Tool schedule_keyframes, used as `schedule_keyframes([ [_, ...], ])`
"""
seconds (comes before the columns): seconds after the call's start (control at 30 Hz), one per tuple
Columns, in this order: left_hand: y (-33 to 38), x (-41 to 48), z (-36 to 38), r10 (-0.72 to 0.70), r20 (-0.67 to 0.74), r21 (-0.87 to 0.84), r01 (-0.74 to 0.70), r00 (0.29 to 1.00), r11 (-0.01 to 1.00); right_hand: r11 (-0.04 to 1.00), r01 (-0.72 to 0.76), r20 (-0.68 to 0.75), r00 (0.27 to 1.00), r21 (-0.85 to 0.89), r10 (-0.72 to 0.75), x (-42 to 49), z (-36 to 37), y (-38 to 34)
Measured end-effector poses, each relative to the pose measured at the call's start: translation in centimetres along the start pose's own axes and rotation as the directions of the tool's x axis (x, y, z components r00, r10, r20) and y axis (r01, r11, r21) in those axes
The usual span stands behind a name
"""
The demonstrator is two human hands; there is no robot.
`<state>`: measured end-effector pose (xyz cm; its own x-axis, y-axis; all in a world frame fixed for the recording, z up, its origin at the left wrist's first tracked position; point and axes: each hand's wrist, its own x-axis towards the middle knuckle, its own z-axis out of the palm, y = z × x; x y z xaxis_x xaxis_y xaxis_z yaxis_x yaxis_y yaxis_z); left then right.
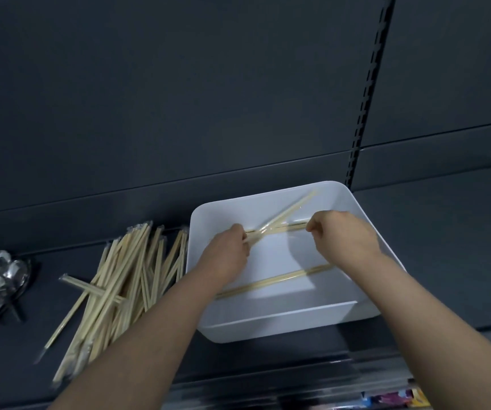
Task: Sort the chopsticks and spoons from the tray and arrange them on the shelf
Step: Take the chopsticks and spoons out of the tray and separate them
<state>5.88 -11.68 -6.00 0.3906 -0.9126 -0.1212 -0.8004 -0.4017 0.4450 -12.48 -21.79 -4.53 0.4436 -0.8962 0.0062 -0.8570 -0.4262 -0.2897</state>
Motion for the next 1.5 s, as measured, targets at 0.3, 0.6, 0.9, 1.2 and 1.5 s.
schedule_keyframes([
  [0.3,0.3,-0.9,-0.7,-0.214,-0.056,-0.419,0.172,0.975,0.892,0.952,0.240,0.282,0.942,-0.188,-0.182,4.9,3.8,-1.7],
  [0.6,1.3,-1.5,-1.0,-0.245,-0.081,-0.543,0.164,0.966,0.824,0.983,0.159,0.300,0.946,-0.089,-0.125,3.2,1.0,-1.0],
  [0.9,-2.2,-4.1,-5.8,-0.402,-0.476,-0.606,0.039,0.782,0.795,0.906,0.211,0.138,0.951,0.367,-0.278,-1.6,-2.4,-10.7],
  [1.2,-14.1,-10.0,-8.3,-0.517,-0.331,-0.354,0.403,0.790,0.844,0.903,0.234,0.283,0.895,0.360,-0.344,-5.1,4.4,-24.9],
  [1.5,-17.7,-11.7,-9.0,-0.328,-0.289,-0.053,0.327,0.899,0.943,0.950,0.296,0.215,0.926,0.101,-0.312,-6.9,7.0,-27.1],
])
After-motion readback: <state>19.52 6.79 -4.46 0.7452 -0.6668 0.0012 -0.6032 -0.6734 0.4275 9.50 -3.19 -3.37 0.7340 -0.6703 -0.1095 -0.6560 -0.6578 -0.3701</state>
